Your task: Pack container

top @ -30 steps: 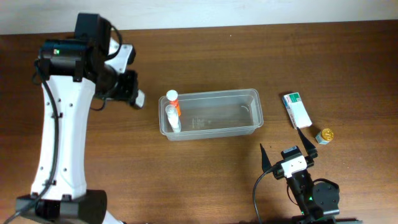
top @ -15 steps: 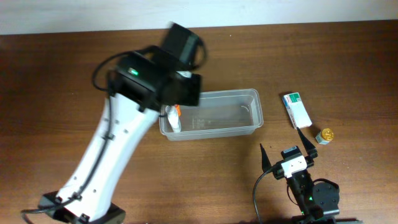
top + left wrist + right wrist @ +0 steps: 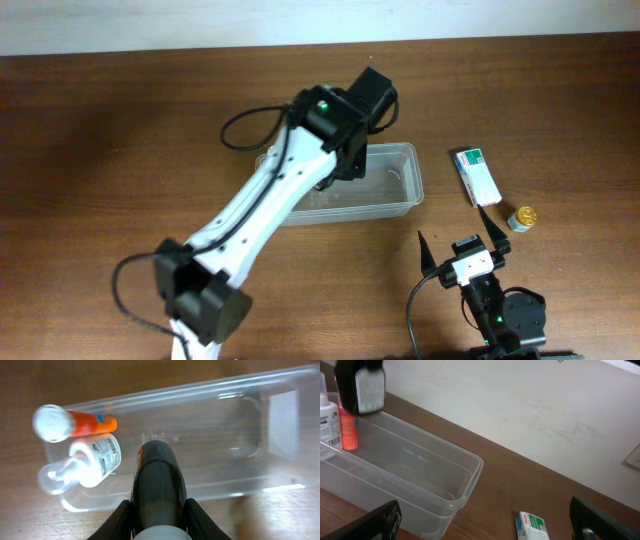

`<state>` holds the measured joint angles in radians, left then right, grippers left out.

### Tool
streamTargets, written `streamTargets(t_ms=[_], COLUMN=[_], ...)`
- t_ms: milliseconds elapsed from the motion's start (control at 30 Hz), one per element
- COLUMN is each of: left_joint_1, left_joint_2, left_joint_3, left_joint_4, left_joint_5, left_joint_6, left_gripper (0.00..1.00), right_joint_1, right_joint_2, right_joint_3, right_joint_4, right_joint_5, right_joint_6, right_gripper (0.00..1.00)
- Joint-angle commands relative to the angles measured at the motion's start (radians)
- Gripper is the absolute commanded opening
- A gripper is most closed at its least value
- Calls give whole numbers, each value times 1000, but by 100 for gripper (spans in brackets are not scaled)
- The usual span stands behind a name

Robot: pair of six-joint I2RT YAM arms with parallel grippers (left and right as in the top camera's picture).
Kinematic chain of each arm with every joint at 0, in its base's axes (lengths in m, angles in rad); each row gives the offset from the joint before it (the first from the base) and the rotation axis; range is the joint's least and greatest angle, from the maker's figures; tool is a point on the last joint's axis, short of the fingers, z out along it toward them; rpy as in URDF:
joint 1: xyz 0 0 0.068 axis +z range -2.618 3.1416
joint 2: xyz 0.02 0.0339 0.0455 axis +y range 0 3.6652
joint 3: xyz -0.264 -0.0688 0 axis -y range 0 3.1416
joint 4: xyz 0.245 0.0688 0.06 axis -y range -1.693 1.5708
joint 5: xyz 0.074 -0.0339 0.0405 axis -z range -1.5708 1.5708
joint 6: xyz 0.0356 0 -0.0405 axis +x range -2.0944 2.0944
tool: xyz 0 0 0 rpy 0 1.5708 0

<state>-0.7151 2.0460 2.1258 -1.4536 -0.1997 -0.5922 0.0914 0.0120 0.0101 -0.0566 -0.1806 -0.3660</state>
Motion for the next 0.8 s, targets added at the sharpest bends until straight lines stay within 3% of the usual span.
streamTargets(t_ms=[0, 167, 367, 767], left_joint_1=[3, 21, 67, 80], left_joint_2=[16, 27, 30, 38], left_joint_3=[2, 1, 1, 1], left_joint_4=[0, -1, -1, 6], left_joint_5=[-24, -30, -16, 14], left_joint_6=[-25, -19, 96, 200], left_gripper=[14, 13, 7, 8], right_joint_1=[-8, -8, -8, -8], right_joint_2=[-6, -6, -6, -6], right_joint_3=[-5, -5, -5, -5], right_joint_4=[-7, -7, -7, -7], right_joint_5=[6, 6, 6, 6], right_joint_6=[8, 8, 8, 8], right_gripper=[98, 98, 98, 98])
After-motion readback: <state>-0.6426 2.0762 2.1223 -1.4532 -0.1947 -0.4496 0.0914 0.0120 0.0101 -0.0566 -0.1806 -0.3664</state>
